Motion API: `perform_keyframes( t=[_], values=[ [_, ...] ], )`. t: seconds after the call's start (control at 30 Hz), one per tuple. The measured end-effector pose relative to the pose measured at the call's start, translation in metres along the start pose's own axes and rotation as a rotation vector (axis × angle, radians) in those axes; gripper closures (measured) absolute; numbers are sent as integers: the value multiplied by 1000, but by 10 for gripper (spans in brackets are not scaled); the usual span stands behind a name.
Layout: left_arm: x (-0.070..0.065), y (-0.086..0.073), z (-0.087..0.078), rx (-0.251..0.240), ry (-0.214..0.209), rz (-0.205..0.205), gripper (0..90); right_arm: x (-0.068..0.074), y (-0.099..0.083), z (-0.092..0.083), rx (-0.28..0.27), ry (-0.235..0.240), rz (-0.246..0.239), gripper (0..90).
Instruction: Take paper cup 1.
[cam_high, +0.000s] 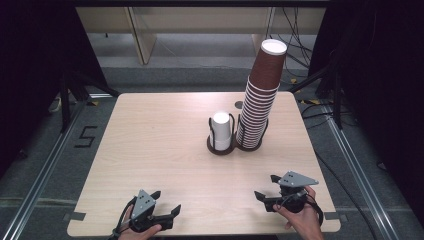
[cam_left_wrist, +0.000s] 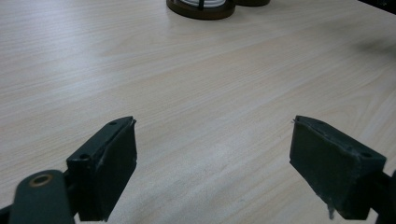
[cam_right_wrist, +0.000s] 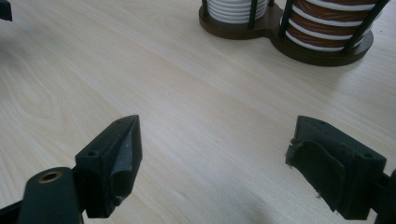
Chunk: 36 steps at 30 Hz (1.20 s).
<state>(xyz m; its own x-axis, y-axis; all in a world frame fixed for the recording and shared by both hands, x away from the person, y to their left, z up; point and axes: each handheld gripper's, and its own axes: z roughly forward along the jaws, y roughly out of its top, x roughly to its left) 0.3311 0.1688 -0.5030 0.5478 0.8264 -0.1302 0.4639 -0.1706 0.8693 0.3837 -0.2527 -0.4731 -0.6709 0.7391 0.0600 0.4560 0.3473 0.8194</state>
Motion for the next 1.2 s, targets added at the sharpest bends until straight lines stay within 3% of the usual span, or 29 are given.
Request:
perform_keyframes(
  t=[0.07, 0.1, 0.2, 0.33, 0.37, 0.53, 0.57, 0.73, 0.8, 0.87, 1.0, 1.07, 1.1, 1.13, 1.2],
  values=[
    [0, 0, 0, -3, 1, 1, 146, 0, 0, 0, -3, 4, -2, 175],
    [0, 0, 0, -3, 2, 1, 146, 2, 0, 0, 6, 3, 24, 175],
    [0, 0, 0, -3, 3, 1, 147, 1, 2, 0, -3, 6, -7, 183],
    [1, 0, 0, -5, 6, -1, 147, 4, 5, 1, 3, 18, 5, 187],
    [1, 0, 0, -4, 6, 0, 147, 3, 6, 3, -11, 13, -23, 187],
    [1, 0, 1, -6, 4, -4, 146, 4, 10, 8, -12, 25, -10, 183],
    [1, 0, 1, -7, 3, -4, 146, 3, 11, 9, -19, 23, -31, 179],
    [1, 0, 1, -11, 5, -5, 146, 2, 16, 10, -10, 19, -29, 168],
    [1, 0, 1, -12, 6, -8, 146, 2, 19, 11, -22, 11, -44, 164],
    [1, -1, 1, -13, 7, -6, 147, 4, 22, 13, -14, 22, -30, 164],
    [0, -1, 1, -14, 7, -5, 146, 6, 31, 17, -33, 19, -66, 168],
    [1, -1, 1, -10, 8, 1, 147, 9, 35, 19, -29, 34, -49, 176],
    [0, -1, 0, -8, 13, 1, 147, 8, 37, 21, -35, 27, -79, 179],
    [1, -1, 0, -8, 14, 2, 146, 10, 38, 21, -31, 29, -63, 181],
    [1, -1, 0, -12, 17, -2, 146, 9, 43, 24, -32, 37, -83, 188]
  ],
)
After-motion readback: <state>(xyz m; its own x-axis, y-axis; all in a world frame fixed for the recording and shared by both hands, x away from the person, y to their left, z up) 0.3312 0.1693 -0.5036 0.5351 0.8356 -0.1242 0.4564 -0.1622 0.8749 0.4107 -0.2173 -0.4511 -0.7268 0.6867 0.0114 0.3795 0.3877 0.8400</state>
